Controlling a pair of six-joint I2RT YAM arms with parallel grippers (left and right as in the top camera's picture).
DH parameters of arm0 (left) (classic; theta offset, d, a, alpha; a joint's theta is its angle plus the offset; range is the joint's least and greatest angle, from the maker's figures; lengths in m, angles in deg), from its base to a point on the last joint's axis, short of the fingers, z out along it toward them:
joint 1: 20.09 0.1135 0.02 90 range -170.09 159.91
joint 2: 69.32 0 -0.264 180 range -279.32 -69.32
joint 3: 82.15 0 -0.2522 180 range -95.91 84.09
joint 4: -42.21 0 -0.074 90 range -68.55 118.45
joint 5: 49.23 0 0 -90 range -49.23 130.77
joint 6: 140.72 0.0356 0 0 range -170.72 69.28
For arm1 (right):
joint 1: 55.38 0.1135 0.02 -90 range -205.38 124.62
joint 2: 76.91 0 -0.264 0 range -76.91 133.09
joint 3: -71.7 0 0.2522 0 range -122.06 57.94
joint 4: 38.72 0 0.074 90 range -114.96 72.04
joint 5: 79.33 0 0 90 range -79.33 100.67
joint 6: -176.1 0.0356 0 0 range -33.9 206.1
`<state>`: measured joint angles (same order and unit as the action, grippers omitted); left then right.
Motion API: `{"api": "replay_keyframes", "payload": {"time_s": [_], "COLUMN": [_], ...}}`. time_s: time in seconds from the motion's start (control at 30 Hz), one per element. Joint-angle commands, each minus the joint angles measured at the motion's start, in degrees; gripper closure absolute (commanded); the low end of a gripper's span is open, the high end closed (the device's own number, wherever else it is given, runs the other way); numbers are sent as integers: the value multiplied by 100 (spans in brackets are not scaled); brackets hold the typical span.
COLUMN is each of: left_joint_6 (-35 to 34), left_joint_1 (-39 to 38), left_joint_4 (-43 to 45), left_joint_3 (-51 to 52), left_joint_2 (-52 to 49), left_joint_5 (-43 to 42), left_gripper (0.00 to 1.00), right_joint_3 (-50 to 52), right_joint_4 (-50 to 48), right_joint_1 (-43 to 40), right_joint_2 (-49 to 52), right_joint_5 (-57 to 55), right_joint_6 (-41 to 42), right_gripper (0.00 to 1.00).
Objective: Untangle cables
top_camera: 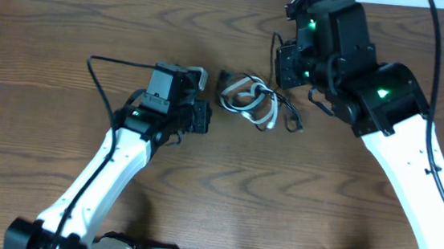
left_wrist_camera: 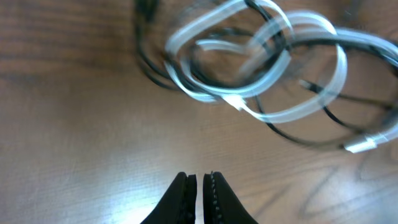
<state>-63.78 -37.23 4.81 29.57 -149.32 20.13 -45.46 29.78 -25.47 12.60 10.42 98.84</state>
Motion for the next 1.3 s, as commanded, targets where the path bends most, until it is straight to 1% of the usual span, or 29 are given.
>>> {"api": "replay_keyframes", "payload": {"time_s": [0.0, 0.03, 0.1, 0.17, 0.2, 0.3, 0.33, 0.37, 0.4, 0.43, 0.53, 0.63, 0.67, 0.7, 0.73, 0.77, 0.8, 0.83, 0.9, 0.93, 1.0, 1.13, 1.27], "left_joint_6": [94, 94, 92, 92, 92, 96, 98, 101, 98, 98, 94, 94, 96, 96, 98, 98, 96, 96, 90, 87, 7, -297, -219], "left_joint_1": [-26, -63, -153, -264, -328, -538, -592, -662, -726, -778, -942, -1110, -1156, -1193, -1222, -1226, -1224, -1220, -1152, -1104, -901, -299, 437], "left_joint_4": [354, 533, 782, 957, 1049, 1447, 1598, 1810, 2035, 2243, 2900, 3241, 3265, 3276, 3268, 3244, 3178, 3121, 2935, 2868, 2763, 2472, 1633], "left_joint_3": [-2, -2, -2, -2, -2, -2, -2, -4, -4, -4, -4, -4, -4, -4, -4, -4, -4, -4, -4, -4, -4, -4, -4], "left_joint_2": [-339, -481, -719, -925, -1029, -1244, -1250, -1246, -1231, -1224, -1213, -1213, -1213, -1213, -1215, -1215, -1215, -1215, -1213, -1213, -1180, -918, -361], "left_joint_5": [13, 13, 11, -57, -197, -1071, -1349, -1657, -1932, -2149, -2664, -2780, -2778, -2778, -2776, -2769, -2697, -2605, -2361, -2288, -2214, -2216, -2041], "left_gripper": [87, 78, 71, 67, 67, 67, 67, 68, 68, 68, 68, 68, 68, 68, 68, 69, 73, 76, 81, 87, 92, 92, 92], "right_joint_3": [-55, -55, -55, -55, -55, -55, -55, -52, -42, -35, -33, -33, -33, -33, -33, -33, -31, -31, -17, 11, 160, 699, 1499], "right_joint_4": [-24, -28, -35, -72, -92, -133, -98, -39, 42, 127, 378, 426, 422, 415, 415, 431, 481, 564, 841, 999, 1379, 1665, 1510], "right_joint_1": [9, 9, 9, 9, 9, 7, 7, 7, 7, 7, 9, 20, 20, 17, 17, 17, 17, 17, 17, 17, 17, 11, 7], "right_joint_2": [-586, -737, -935, -1163, -1259, -1508, -1519, -1515, -1486, -1445, -1270, -1121, -1099, -1086, -1082, -1073, -1073, -1056, -1001, -970, -876, -686, -588], "right_joint_5": [-98, -55, 7, 96, 107, -90, -184, -199, -192, -153, -63, -20, 76, 170, 227, 229, 210, 212, 188, 138, -153, -654, -645], "right_joint_6": [-85, -131, -256, -476, -570, -975, -988, -988, -984, -981, -979, -979, -981, -979, -981, -981, -979, -979, -925, -833, -592, -179, 17], "right_gripper": [99, 98, 99, 99, 99, 99, 97, 90, 86, 86, 90, 90, 86, 80, 70, 63, 57, 54, 45, 42, 41, 37, 34]}}
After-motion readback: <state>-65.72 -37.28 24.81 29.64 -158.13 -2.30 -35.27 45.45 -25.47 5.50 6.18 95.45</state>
